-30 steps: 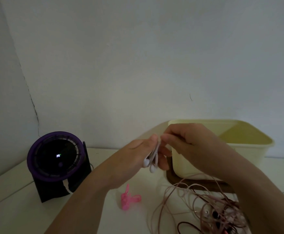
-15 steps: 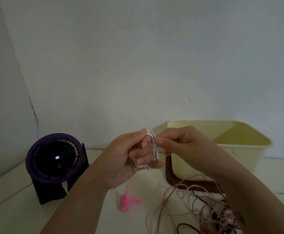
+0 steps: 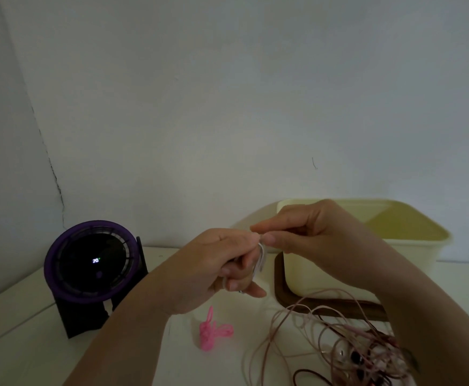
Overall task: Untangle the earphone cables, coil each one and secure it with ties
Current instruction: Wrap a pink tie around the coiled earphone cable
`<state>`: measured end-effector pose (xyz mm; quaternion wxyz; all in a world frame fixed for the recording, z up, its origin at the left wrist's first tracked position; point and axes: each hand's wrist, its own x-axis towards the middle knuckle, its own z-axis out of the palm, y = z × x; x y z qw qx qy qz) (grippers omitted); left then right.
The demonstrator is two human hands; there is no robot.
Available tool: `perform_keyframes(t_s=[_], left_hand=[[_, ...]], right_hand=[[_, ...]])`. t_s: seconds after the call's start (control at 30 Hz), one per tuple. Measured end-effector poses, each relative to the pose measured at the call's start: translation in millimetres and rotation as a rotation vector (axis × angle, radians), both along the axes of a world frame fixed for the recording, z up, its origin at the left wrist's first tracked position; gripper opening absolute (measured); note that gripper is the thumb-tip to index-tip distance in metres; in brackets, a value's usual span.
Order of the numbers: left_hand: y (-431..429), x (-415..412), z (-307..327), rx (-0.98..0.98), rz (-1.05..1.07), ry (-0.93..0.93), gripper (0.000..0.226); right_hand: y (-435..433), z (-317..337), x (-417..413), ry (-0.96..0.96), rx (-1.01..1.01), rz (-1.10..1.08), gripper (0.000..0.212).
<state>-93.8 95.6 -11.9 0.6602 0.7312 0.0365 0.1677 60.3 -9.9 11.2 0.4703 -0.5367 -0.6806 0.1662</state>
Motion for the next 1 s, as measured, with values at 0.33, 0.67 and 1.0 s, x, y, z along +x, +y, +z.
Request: perform_keyframes(t_s=[0.33, 0.67, 1.0], left_hand=[[-2, -2, 4, 0.021, 0.037, -0.023, 0.028], [-3, -4, 4, -0.122, -0.174, -0.087, 0.028], [1, 8, 2, 0.221, 0.447, -0.164, 0.034]], right_hand=[[0, -1, -8, -0.135, -0.045, 0.002, 0.010], [1, -3, 2, 0.120, -0.144, 0.152, 0.018], [2, -1, 2, 0.082, -0.027, -0.068, 0.014]])
